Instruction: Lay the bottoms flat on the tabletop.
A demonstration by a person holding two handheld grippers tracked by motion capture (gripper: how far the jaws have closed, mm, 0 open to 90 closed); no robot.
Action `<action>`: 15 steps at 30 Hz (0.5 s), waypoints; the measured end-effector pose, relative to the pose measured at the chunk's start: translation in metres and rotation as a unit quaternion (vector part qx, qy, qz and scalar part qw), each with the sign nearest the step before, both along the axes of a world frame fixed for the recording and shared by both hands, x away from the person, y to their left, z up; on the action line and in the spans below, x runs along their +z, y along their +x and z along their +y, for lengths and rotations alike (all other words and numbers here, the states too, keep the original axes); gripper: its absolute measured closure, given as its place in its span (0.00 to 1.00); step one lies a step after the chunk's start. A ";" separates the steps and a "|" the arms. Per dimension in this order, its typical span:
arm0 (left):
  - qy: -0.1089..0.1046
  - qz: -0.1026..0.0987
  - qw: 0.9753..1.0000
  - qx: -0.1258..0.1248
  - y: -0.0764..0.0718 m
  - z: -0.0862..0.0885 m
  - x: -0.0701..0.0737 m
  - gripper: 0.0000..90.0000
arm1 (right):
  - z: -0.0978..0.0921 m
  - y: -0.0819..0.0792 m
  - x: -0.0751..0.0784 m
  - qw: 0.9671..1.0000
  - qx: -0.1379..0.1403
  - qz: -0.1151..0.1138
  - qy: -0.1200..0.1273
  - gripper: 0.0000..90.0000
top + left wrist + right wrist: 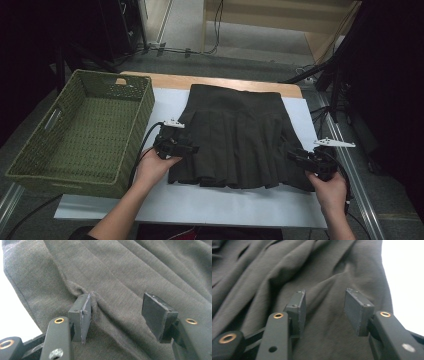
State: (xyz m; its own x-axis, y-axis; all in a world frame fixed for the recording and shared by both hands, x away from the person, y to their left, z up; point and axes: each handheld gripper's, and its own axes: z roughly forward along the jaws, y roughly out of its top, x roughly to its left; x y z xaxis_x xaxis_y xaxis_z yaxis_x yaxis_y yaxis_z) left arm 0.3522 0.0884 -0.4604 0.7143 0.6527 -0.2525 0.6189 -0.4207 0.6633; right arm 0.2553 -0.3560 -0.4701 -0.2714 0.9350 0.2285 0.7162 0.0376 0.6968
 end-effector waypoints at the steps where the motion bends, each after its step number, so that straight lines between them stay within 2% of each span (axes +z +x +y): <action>1: 0.000 0.000 1.000 -0.001 0.000 0.000 0.000 0.46 | 0.003 -0.003 0.000 1.000 0.002 -0.003 0.003 0.53; 5: 0.000 -0.004 1.000 -0.005 -0.001 -0.004 0.001 0.46 | 0.013 -0.014 -0.004 1.000 0.012 -0.001 0.009 0.50; 7: 0.007 -0.011 1.000 -0.008 -0.001 -0.007 0.002 0.46 | 0.020 -0.016 -0.007 1.000 0.014 0.001 -0.004 0.49; 9: 0.018 -0.021 1.000 -0.012 -0.002 -0.010 0.002 0.46 | 0.027 -0.015 -0.013 1.000 0.024 0.013 -0.013 0.48; 10: 0.016 -0.021 1.000 -0.014 -0.001 -0.011 0.002 0.46 | 0.030 -0.014 -0.017 0.999 0.029 0.023 -0.012 0.52; 12: 0.014 -0.015 1.000 -0.016 0.000 -0.012 0.001 0.46 | 0.035 -0.010 -0.027 0.997 0.049 0.059 -0.020 0.76; 14: 0.015 -0.016 1.000 -0.017 0.000 -0.013 0.000 0.46 | 0.036 -0.011 -0.026 0.994 0.060 0.087 -0.020 0.94; 15: 0.015 -0.017 1.000 -0.017 0.000 -0.013 0.001 0.46 | 0.035 -0.013 -0.022 0.994 0.061 0.088 -0.014 0.96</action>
